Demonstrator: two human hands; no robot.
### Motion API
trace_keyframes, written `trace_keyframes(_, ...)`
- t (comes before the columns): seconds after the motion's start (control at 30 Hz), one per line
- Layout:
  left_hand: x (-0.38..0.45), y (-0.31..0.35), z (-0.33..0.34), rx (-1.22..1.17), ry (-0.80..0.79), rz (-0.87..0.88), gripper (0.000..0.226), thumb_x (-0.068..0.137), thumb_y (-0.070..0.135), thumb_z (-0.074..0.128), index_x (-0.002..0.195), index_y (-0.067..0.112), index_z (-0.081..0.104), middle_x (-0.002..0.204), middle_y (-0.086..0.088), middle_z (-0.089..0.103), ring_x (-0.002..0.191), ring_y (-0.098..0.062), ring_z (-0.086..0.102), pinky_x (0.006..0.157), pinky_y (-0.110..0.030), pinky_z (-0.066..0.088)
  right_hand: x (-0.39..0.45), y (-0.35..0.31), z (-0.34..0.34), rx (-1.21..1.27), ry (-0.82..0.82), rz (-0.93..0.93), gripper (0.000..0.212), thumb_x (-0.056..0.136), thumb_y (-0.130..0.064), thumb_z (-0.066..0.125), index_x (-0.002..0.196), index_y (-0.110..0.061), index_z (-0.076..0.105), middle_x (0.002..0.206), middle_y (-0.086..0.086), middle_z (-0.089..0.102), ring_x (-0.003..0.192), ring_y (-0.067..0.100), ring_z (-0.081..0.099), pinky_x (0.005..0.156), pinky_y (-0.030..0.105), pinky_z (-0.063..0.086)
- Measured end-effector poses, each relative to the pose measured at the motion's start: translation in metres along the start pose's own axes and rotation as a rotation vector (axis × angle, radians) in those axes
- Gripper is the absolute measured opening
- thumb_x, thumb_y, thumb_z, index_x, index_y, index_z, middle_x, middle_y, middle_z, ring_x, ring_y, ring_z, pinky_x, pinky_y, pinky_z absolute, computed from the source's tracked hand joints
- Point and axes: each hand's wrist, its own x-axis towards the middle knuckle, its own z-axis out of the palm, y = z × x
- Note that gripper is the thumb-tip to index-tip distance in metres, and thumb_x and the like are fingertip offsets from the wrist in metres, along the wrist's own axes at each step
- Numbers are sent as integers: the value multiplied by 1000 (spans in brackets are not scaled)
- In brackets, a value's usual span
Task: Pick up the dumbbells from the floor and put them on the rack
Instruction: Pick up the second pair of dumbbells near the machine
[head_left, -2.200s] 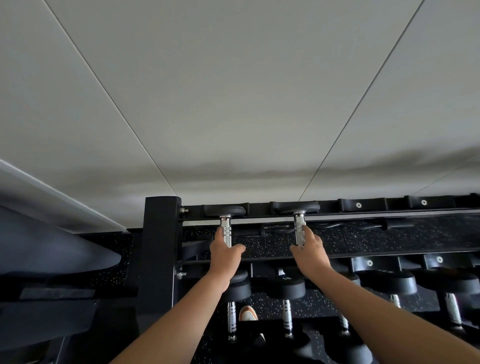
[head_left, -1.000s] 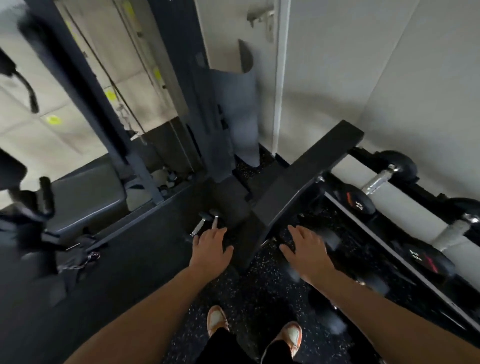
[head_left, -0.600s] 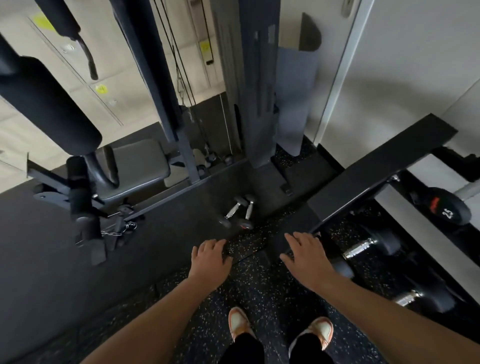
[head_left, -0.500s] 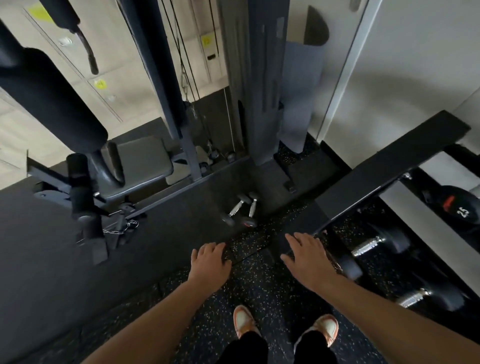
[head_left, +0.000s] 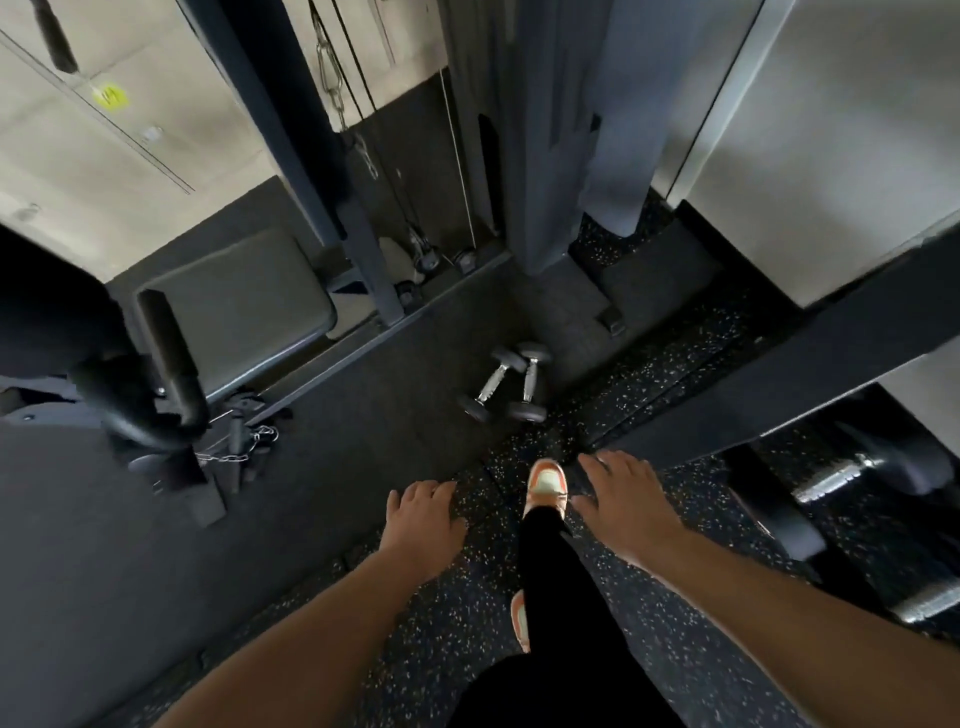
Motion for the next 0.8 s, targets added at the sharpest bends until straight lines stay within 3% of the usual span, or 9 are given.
trace_keyframes(0.23, 150, -14, 0, -9, -66, -49, 60, 88, 39, 44, 145, 20, 37, 148, -4, 42, 139, -26, 31, 117, -52, 14, 156, 16, 32, -86, -116, -17, 61, 97, -49, 38, 149, -17, 29, 152, 14, 36, 139, 33, 28, 115, 51, 19)
trace_keyframes(0.47, 332, -12, 26, 31, 54, 90, 60, 90, 37, 44, 145, 18, 35, 148, -7, 42, 138, -26, 31, 116, -47, 17, 297, 33, 84, -90, -94, 17, 62, 98, -49, 37, 151, -17, 25, 155, 16, 30, 143, 34, 22, 117, 51, 19)
trace_keyframes(0.67, 473, -27, 103, 217, 45, 277, 59, 88, 42, 41, 142, 21, 35, 143, -10, 44, 132, -30, 38, 114, -54, 19, 419, 42, 178, -57, -60, 12, 59, 98, -47, 39, 150, -22, 28, 155, 16, 28, 143, 36, 19, 116, 52, 18)
trace_keyframes(0.8, 544, -42, 169, 285, 24, 294, 57, 90, 43, 44, 141, 19, 35, 139, -11, 46, 128, -31, 39, 113, -54, 22, 487, 53, 253, -51, -74, 79, 55, 98, -46, 41, 147, -23, 33, 154, 18, 29, 141, 38, 22, 115, 50, 22)
